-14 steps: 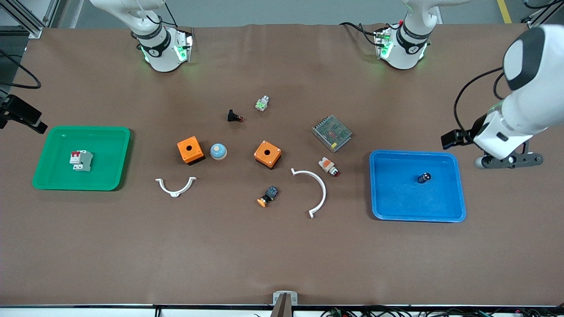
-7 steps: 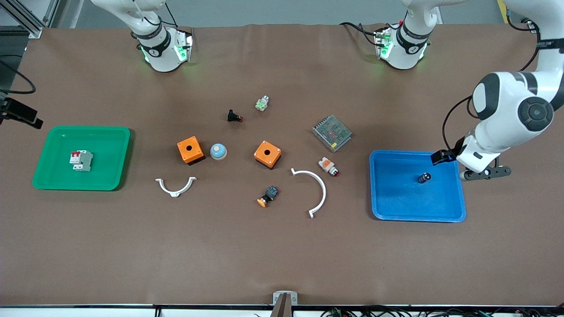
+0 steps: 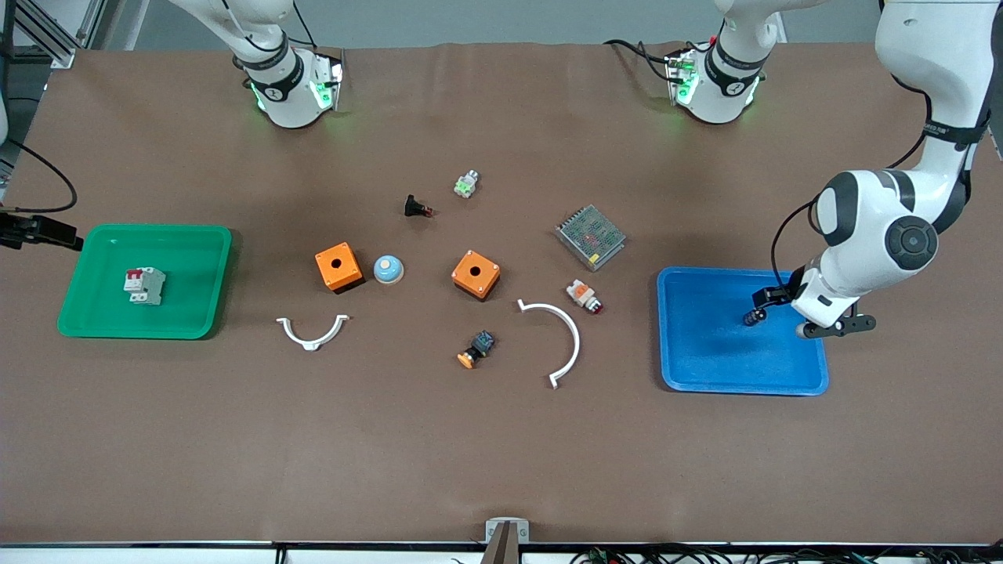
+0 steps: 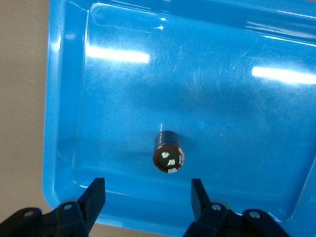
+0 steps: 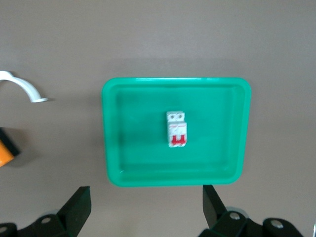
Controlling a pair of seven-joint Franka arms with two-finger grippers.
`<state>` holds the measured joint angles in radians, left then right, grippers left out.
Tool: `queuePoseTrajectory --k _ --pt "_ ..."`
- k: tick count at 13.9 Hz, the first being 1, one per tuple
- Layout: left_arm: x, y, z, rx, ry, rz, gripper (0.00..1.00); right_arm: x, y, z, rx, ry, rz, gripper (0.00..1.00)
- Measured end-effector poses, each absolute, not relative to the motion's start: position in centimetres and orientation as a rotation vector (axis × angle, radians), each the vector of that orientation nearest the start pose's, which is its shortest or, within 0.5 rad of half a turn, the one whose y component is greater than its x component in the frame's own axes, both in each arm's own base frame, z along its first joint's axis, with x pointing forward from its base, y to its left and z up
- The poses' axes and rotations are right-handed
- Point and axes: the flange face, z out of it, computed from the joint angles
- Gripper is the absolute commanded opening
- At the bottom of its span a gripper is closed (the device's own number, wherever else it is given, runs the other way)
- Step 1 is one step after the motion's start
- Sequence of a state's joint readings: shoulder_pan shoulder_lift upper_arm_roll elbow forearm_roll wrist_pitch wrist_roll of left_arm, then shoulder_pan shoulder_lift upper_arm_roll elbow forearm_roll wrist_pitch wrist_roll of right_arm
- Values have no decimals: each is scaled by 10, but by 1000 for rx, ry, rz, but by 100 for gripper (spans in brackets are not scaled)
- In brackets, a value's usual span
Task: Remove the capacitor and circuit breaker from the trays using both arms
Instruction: 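Reach the left gripper down to the black capacitor in the blue tray, then grasp the capacitor with the left gripper while the right gripper grasps the breaker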
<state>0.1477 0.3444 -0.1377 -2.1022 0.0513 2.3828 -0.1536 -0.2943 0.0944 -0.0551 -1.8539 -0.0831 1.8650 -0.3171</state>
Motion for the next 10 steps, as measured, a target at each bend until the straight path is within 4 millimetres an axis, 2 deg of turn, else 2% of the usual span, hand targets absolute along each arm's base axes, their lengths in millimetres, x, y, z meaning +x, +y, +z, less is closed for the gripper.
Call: queuePoseTrajectory --k 3,5,8,9,10 --pt "577 5 235 -3149 -206 75 70 518 -235 400 -3187 -38 135 100" --pt "578 4 222 -3156 -206 63 65 507 -245 361 -3184 -63 126 100" --pt "579 3 208 -3161 -204 70 55 505 -251 311 -3184 -87 117 100" --pt "579 2 205 -3162 -204 67 47 508 -252 297 -3187 -95 105 100" --pt "579 2 201 -3164 -205 62 35 510 -254 282 -3190 -99 93 100"
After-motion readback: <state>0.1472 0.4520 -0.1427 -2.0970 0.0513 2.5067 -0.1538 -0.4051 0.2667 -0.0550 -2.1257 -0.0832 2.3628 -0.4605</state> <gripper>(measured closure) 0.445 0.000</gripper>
